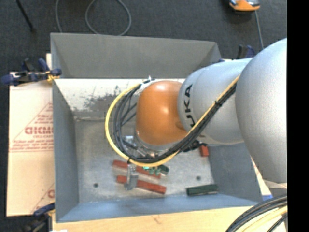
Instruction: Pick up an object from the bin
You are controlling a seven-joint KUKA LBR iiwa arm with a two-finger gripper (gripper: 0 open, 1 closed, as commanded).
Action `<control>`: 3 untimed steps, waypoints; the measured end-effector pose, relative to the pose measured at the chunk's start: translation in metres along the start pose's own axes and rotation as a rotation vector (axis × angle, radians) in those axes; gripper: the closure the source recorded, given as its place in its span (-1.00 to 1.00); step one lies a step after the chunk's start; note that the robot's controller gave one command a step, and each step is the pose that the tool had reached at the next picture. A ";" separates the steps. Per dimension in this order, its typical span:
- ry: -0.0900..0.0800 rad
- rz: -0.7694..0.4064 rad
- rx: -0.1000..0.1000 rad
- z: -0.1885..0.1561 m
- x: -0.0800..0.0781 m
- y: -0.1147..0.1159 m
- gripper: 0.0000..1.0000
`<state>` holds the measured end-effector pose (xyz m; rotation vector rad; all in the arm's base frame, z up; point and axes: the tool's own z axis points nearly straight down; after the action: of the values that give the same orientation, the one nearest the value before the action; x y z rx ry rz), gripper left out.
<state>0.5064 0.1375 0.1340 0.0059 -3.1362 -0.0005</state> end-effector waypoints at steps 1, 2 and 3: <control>-0.002 -0.004 0.004 0.067 -0.003 -0.052 -1.00; -0.007 -0.001 -0.001 0.067 -0.004 -0.052 -1.00; -0.002 0.007 -0.001 0.064 0.006 -0.037 -1.00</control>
Offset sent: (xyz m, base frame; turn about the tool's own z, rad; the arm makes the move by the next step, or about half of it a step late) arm 0.0031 -0.0471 -0.0640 -0.0084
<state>0.5003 0.1007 0.0703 -0.0055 -3.1382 -0.0014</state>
